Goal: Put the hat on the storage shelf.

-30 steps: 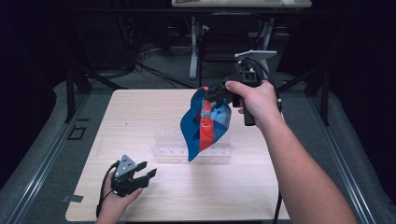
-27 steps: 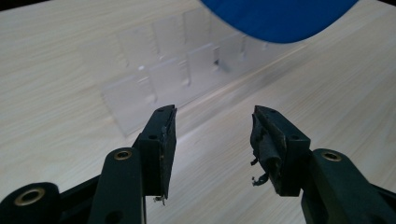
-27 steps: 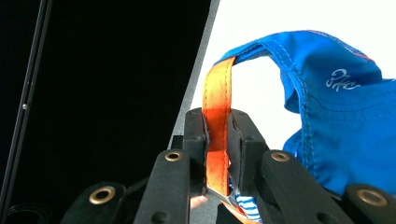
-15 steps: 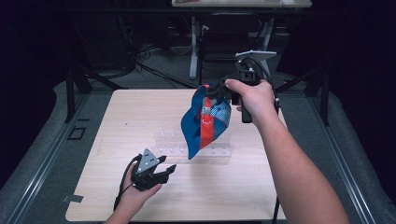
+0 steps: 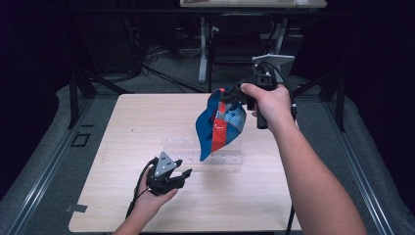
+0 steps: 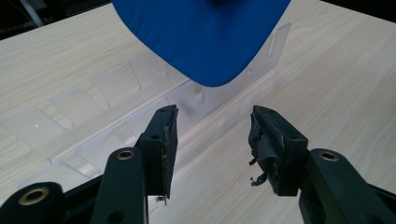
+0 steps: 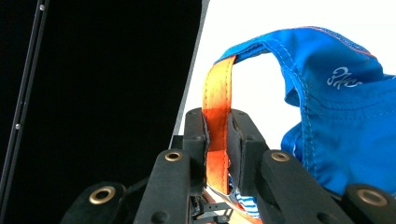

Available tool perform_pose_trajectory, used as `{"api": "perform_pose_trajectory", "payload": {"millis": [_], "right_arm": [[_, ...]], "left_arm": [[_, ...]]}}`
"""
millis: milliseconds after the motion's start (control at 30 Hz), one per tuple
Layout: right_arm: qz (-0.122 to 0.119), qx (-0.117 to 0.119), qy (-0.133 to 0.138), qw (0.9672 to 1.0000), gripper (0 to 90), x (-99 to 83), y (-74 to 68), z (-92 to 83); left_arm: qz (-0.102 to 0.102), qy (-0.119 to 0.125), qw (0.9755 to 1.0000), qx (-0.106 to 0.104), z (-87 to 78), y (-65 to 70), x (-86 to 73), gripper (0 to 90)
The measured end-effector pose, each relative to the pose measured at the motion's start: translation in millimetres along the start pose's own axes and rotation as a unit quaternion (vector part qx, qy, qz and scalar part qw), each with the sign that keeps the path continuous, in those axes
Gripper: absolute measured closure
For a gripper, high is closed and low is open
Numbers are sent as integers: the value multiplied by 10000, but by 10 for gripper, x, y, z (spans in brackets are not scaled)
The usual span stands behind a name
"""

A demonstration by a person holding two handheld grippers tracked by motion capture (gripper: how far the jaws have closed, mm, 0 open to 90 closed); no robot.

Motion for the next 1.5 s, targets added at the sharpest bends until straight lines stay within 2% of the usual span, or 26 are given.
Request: {"api": "perform_pose_trajectory", "payload": {"millis": [267,567,633,767,933,1000,1100,1500], "right_arm": [[-15,-6,-46,10000,784,-31,-14,50],[-4,-25,-111,9999,784,-52,-18,31],[-14,-20,-53,10000,784,-50,-12,30],[-35,-11,-61,10000,784,-57,-8,20],[-27,-11,-88,10000,784,-61,-10,16],[-31,-5,-101,9999,784,-65,-12,13],[-42,48,-87,9999,784,-74,-30,6],[-58,47,-105,9999,784,-83,-81,45]], "left_arm": [[124,107,9999,-43,78,90,132,564],[277,76,9996,-81,194,195,233,594],[313,73,9994,-83,232,218,250,600],[344,-5,9994,-87,311,252,239,632],[352,-42,9994,-47,341,249,229,694],[338,-67,9994,-32,333,233,225,766],[302,-12,9995,-54,306,209,215,816],[304,-21,9995,-119,246,130,188,861]]}}
Point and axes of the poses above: each handheld gripper's, and its own axes: z roughly forward along the jaws, x roughly out of its top, y roughly to its right, the point moved 4 cm from there along z, roughly forward along the jaws, and after that the axes turned 9 degrees about y, right-handed, at the moved point
